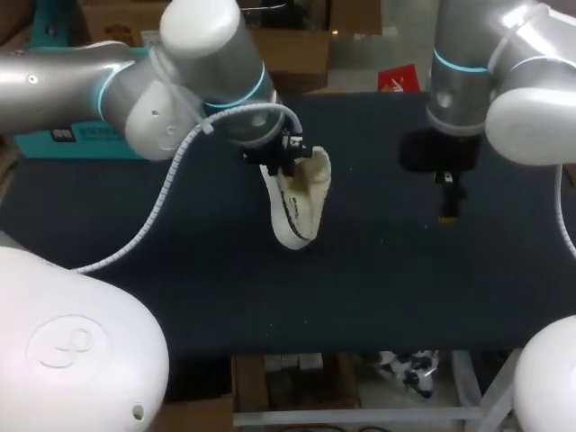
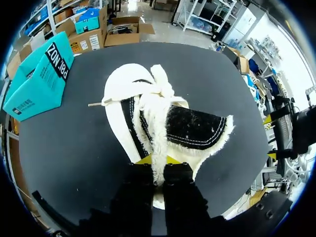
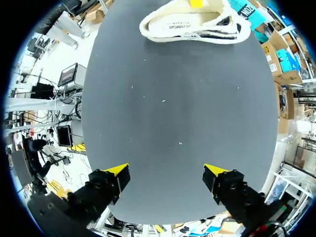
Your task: Open the shoe tongue, take the insole out of the shoe, put the insole back into the shoe, and pack the shoe into the shoebox
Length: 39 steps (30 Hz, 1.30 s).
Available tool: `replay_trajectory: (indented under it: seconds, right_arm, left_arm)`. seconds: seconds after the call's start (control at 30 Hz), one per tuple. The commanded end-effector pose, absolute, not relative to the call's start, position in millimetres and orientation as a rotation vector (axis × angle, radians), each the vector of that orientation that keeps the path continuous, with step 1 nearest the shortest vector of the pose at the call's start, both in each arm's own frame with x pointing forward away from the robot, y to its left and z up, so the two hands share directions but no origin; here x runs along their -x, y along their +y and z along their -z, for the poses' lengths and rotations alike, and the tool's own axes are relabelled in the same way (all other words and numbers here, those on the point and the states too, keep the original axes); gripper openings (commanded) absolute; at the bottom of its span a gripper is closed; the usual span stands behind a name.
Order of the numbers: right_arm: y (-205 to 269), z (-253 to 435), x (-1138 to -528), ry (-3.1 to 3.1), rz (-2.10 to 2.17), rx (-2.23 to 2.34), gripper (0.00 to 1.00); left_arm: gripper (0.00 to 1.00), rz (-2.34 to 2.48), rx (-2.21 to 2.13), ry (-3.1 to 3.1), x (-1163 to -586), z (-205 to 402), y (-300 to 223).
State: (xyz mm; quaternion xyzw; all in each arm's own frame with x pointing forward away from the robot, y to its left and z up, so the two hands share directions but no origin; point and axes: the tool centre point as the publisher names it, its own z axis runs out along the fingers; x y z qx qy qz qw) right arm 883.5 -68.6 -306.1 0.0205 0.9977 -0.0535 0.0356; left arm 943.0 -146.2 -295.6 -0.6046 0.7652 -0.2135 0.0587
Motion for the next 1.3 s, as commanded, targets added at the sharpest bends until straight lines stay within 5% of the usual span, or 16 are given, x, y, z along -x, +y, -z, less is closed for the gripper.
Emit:
replay_trajectory:
  seconds: [0.03, 0.33, 0.73, 1.3]
  right_arm:
    - [-74.4, 310.2, -875.5, 3.028, 0.172, -0.026, 1.00]
    - [-74.4, 310.2, -875.5, 3.028, 0.172, -0.026, 1.00]
    - [-74.4, 310.2, -875.5, 3.028, 0.172, -0.026, 1.00]
    - [-74.4, 310.2, -875.5, 3.028, 0.172, -0.026, 1.00]
  left_arm:
    - [0.00, 0.790, 1.657, 2.424, -928.0, 258.8, -120.6]
    - [0.00, 0.873, 1.178, 2.536, -955.9, 195.3, -87.9]
    - [0.00, 0.926, 0.754, 2.431, -1046.8, 118.6, 24.3]
    - [0.00, 0.904, 0.680, 2.401, -1152.6, 105.1, 188.8]
